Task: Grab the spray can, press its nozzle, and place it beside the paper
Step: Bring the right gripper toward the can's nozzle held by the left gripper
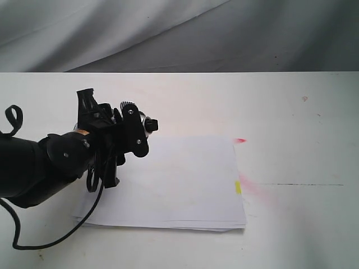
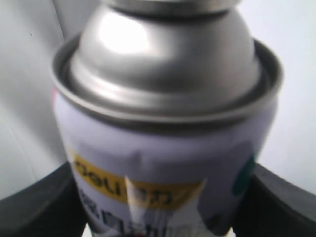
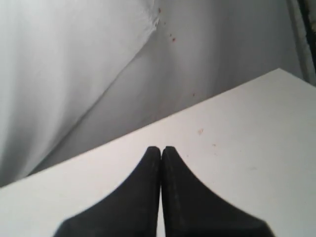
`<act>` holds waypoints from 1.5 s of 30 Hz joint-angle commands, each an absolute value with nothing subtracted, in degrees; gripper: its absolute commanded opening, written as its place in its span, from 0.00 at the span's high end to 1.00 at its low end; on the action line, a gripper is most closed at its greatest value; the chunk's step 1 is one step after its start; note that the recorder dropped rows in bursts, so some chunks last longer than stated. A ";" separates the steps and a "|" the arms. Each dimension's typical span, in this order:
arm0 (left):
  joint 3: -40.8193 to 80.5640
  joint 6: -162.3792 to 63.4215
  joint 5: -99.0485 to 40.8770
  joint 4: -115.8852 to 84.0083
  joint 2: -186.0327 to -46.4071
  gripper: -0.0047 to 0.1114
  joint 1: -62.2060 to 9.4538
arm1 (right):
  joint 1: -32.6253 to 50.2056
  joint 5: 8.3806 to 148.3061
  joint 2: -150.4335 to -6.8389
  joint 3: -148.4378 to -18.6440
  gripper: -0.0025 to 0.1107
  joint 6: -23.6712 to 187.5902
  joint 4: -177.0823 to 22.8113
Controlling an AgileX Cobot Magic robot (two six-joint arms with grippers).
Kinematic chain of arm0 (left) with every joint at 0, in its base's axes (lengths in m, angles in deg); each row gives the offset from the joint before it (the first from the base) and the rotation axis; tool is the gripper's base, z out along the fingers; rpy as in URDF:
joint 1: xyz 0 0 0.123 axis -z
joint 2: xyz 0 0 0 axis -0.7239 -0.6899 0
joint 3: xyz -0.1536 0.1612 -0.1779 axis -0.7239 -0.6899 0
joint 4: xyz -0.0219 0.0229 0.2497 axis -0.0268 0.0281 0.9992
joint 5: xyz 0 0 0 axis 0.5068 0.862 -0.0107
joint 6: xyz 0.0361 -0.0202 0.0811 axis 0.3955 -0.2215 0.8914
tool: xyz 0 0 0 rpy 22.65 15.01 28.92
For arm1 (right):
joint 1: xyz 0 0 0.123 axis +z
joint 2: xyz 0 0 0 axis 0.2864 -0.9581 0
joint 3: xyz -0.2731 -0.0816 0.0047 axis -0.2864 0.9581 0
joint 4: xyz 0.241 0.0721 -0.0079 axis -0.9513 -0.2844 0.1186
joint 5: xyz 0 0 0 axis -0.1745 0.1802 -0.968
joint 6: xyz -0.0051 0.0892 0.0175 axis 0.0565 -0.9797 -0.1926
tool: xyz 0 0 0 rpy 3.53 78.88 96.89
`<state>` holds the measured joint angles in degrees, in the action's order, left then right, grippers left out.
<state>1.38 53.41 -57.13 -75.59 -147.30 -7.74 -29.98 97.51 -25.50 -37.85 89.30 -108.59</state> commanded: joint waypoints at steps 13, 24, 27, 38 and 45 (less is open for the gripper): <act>2.17 52.71 -58.70 -75.56 -146.83 0.96 -7.51 | -29.74 145.26 -90.19 -82.98 0.98 154.06 -152.56; 2.17 52.71 -58.81 -78.84 -146.83 0.96 -7.51 | -13.48 137.63 -102.67 -83.22 0.98 163.00 -148.03; 2.17 52.71 -58.81 -78.84 -146.83 0.96 -7.51 | -8.57 134.70 -106.70 -83.22 0.98 165.06 -149.60; 2.17 52.71 -58.81 -78.84 -146.83 0.96 -7.51 | -0.85 132.34 -115.09 -83.46 0.98 171.28 -157.30; 2.17 52.71 -58.81 -78.84 -146.83 0.96 -7.51 | 0.00 132.03 -116.43 -87.15 0.98 172.58 -158.30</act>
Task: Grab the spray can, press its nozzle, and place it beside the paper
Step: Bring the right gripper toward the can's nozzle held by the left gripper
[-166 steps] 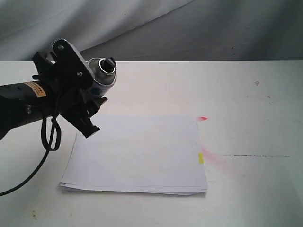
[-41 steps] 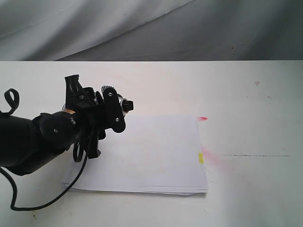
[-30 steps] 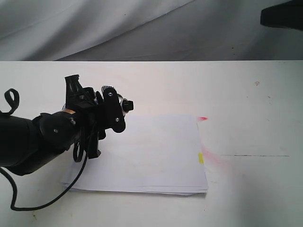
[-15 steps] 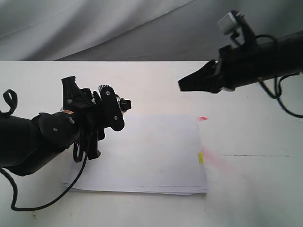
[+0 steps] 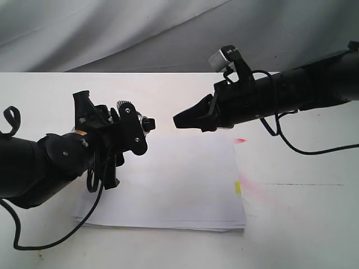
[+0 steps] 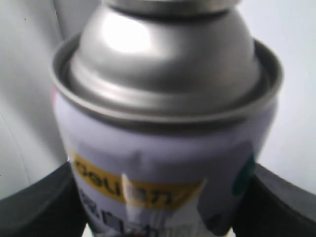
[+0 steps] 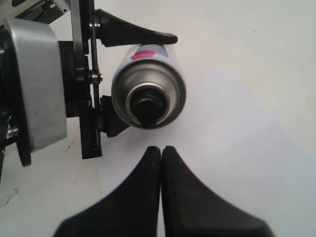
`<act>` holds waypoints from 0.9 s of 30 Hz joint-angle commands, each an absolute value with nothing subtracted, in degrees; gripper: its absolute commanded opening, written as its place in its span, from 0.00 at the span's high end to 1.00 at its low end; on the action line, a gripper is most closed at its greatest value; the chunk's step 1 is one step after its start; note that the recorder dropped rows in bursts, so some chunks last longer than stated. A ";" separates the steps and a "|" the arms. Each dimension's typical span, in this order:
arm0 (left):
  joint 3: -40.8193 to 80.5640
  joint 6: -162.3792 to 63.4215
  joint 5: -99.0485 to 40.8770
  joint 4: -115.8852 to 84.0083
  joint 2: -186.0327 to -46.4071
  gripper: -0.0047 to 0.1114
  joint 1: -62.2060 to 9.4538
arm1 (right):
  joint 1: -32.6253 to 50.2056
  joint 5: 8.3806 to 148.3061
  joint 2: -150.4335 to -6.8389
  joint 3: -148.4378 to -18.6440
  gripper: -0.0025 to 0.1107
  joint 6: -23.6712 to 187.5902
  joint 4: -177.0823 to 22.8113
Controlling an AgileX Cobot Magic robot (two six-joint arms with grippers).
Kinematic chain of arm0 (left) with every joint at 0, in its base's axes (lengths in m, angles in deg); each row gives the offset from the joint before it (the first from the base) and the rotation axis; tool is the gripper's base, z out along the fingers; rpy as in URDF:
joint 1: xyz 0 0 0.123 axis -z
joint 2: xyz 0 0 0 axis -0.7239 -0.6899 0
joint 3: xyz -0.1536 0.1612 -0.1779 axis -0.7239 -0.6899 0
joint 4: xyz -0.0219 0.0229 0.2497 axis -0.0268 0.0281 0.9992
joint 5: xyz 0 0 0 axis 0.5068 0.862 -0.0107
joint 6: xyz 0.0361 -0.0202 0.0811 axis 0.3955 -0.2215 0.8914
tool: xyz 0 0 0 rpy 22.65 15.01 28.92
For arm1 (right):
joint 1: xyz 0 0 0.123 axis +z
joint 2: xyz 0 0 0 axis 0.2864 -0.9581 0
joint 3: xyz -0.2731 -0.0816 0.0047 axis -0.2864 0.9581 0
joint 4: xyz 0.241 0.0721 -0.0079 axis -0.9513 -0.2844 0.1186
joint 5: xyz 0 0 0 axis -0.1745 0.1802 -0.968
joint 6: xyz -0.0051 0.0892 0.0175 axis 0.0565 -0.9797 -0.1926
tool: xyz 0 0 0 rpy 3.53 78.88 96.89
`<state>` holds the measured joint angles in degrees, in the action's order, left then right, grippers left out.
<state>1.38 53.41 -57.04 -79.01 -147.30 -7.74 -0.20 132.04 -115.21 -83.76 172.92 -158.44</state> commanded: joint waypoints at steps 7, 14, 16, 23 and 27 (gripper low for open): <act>2.17 52.71 -58.81 -78.96 -146.83 0.96 -7.51 | 0.68 137.69 -121.06 -97.23 0.98 164.75 -148.98; 2.17 52.94 -58.81 -82.28 -146.83 0.96 -7.51 | 3.93 135.90 -121.22 -97.29 0.98 164.75 -148.51; 2.17 52.94 -58.81 -82.28 -146.83 0.96 -7.51 | 4.69 134.44 -121.22 -97.29 0.98 164.75 -148.22; 2.17 53.09 -59.18 -82.28 -146.83 0.96 -7.51 | 4.66 133.48 -121.22 -97.29 0.98 164.66 -148.22; 2.17 53.09 -59.18 -82.28 -146.83 0.96 -7.51 | 4.66 131.42 -121.22 -97.32 0.98 164.77 -147.99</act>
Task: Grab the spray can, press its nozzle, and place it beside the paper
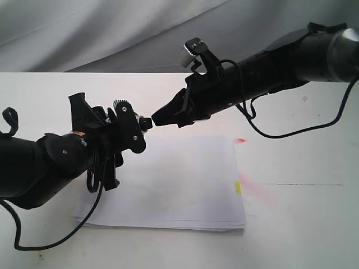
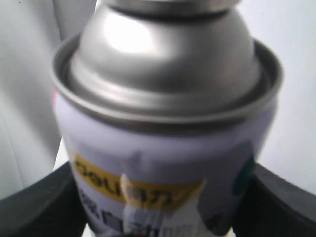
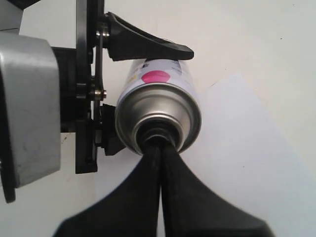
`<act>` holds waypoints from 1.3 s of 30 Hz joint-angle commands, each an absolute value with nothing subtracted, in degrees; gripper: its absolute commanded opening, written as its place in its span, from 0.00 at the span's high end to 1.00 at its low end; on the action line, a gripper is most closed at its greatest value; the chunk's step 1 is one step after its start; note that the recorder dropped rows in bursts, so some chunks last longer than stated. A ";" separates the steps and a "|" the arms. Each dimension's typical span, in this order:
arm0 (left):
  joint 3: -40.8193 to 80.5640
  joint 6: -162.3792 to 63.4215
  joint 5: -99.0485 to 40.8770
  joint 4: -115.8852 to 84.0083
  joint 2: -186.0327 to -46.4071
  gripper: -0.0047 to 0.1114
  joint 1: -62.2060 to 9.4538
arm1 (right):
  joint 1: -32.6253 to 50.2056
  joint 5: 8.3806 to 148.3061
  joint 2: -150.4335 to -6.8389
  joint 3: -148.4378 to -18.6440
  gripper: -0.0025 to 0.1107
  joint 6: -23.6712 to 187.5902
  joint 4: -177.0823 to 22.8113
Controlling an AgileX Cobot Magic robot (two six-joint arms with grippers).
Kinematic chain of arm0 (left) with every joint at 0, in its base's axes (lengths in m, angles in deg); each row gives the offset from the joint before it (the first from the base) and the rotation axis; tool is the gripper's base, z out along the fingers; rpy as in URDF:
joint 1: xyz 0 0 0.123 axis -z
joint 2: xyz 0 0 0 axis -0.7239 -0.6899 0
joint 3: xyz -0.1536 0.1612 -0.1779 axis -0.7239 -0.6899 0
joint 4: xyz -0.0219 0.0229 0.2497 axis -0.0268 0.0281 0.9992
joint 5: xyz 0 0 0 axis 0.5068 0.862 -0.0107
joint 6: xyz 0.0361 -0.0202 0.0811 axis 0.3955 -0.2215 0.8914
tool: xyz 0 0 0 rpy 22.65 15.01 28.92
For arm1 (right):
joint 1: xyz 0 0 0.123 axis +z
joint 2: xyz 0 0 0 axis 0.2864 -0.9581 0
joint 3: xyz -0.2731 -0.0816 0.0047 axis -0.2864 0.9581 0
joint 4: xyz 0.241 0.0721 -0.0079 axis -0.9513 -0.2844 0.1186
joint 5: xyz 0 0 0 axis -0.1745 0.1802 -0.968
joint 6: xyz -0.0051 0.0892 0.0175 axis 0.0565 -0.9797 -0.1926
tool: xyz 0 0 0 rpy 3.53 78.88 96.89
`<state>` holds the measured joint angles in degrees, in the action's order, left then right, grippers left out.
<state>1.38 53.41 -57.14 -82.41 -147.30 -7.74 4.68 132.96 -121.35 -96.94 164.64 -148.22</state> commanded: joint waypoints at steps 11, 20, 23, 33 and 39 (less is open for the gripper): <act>2.17 53.20 -59.18 -82.28 -146.83 0.96 -7.51 | 4.66 132.86 -123.51 -97.42 0.98 165.84 -150.84; 2.17 53.19 -59.18 -83.18 -146.83 0.96 -7.51 | 4.66 133.20 -122.56 -97.42 0.98 166.33 -151.43; 2.17 53.07 -59.18 -83.18 -146.83 0.96 -7.51 | 4.66 132.96 -121.62 -97.42 0.98 166.33 -151.02; 2.17 53.07 -59.18 -83.18 -146.83 0.96 -7.51 | 4.66 132.41 -121.67 -97.42 0.98 166.33 -151.02; 2.17 53.32 -59.18 -83.18 -146.83 0.96 -7.51 | 6.54 132.41 -123.43 -97.42 0.98 167.24 -152.85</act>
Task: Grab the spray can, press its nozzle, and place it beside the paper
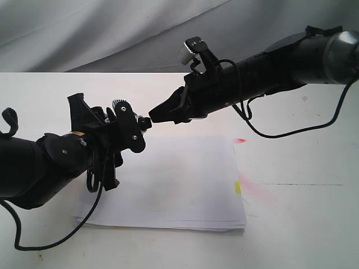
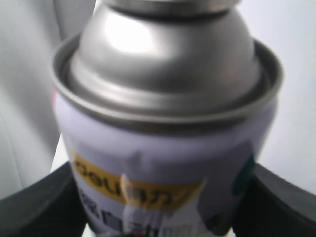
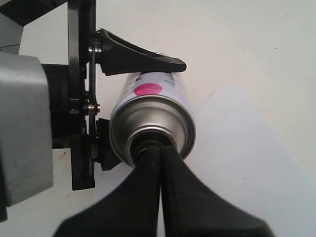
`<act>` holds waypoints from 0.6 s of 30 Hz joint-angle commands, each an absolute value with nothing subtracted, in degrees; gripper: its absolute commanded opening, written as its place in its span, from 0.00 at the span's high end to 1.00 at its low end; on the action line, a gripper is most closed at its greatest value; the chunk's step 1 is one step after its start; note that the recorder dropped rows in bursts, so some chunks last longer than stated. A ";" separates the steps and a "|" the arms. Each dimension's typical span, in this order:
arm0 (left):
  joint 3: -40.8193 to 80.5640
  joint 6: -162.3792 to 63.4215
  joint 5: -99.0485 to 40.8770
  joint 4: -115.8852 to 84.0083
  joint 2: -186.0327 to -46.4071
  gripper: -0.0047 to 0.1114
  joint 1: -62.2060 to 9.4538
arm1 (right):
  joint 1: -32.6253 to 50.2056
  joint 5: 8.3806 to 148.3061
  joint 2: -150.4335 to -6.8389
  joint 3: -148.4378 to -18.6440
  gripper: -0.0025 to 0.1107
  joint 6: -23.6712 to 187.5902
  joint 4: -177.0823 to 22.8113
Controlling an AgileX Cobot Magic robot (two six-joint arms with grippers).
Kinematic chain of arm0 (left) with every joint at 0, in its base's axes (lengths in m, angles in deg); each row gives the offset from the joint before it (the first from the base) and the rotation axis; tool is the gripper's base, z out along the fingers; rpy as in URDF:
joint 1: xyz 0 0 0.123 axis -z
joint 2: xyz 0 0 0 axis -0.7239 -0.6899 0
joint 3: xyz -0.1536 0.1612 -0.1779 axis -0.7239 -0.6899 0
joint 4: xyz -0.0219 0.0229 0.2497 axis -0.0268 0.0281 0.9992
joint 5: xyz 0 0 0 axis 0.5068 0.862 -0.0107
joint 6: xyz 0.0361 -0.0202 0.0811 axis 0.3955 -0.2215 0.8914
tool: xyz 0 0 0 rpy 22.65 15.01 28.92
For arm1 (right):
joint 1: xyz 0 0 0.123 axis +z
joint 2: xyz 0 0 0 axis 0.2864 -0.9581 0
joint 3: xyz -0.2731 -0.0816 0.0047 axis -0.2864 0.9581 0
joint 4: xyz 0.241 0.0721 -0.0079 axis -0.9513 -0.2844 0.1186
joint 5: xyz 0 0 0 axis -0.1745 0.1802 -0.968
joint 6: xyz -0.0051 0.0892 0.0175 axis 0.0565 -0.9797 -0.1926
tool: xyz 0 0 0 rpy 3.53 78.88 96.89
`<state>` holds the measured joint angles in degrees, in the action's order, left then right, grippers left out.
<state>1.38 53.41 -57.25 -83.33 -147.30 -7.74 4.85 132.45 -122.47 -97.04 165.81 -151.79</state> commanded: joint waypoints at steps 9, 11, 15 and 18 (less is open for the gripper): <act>2.17 53.32 -59.18 -83.18 -146.83 0.96 -7.51 | 9.65 130.05 -124.70 -97.42 0.98 167.71 -153.97; 2.17 53.32 -59.18 -83.18 -146.83 0.96 -7.51 | 9.65 130.05 -125.07 -97.42 0.98 167.48 -154.09; 2.17 53.31 -59.82 -83.18 -146.83 0.96 -7.51 | 9.65 130.05 -125.07 -97.42 0.98 167.48 -154.10; 2.17 53.31 -60.50 -83.18 -146.83 0.96 -7.51 | 9.65 129.08 -125.07 -97.42 0.98 167.48 -154.39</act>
